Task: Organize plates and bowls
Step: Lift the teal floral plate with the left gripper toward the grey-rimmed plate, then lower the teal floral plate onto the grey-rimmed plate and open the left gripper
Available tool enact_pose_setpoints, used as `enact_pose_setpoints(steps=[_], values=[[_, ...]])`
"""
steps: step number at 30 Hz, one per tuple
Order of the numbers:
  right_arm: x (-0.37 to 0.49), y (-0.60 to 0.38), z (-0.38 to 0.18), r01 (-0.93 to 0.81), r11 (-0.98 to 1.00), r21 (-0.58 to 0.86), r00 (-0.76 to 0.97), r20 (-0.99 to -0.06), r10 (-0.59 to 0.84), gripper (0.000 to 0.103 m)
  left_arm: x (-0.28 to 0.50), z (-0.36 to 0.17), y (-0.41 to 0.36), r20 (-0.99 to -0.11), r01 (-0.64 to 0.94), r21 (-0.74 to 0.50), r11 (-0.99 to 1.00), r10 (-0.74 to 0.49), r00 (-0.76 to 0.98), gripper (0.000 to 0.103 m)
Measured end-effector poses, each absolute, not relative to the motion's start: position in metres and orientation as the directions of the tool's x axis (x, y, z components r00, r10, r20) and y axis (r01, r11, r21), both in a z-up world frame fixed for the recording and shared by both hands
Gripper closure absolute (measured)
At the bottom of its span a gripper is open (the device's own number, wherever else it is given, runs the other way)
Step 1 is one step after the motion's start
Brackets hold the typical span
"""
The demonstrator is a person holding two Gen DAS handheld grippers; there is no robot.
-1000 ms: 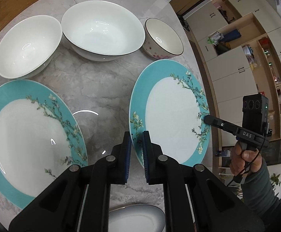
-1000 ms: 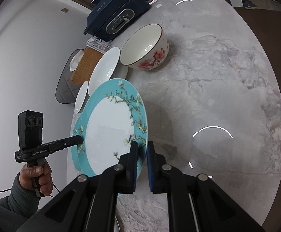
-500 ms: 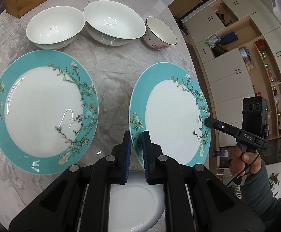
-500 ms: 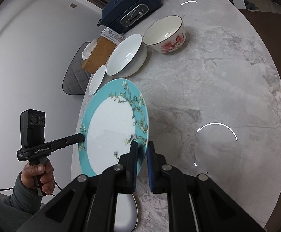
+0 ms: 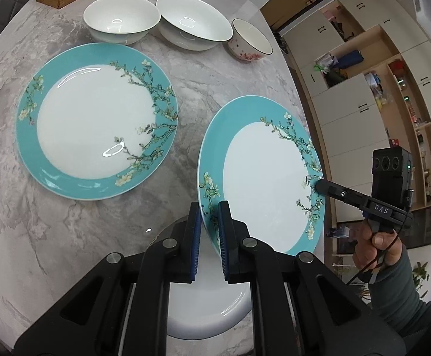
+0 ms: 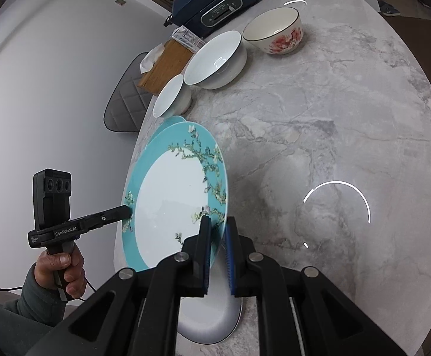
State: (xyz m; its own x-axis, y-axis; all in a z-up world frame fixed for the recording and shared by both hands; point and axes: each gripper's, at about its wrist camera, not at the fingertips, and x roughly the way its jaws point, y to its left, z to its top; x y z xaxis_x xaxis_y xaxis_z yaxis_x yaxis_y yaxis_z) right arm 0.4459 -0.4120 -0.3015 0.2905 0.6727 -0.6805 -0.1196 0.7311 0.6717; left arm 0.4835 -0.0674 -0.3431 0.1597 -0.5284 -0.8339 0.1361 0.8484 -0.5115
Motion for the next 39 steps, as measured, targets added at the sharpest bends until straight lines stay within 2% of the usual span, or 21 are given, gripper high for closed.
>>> enact_pose_setpoints(steps=[9,39], values=[[0.407,-0.393,-0.310,-0.110,0.733,0.672,0.276,-0.688,0.672,0.092,0.464,-0.344,-0.062,-0.836,0.124,-0.517,0.847,-0.531,0.138,0.094],[0.334,-0.354,-0.369,-0.053,0.775,0.630,0.218,-0.750,0.625,0.091,0.387,-0.407,-0.030,-0.868,0.113,-0.488,0.866,-0.494,0.043,0.093]])
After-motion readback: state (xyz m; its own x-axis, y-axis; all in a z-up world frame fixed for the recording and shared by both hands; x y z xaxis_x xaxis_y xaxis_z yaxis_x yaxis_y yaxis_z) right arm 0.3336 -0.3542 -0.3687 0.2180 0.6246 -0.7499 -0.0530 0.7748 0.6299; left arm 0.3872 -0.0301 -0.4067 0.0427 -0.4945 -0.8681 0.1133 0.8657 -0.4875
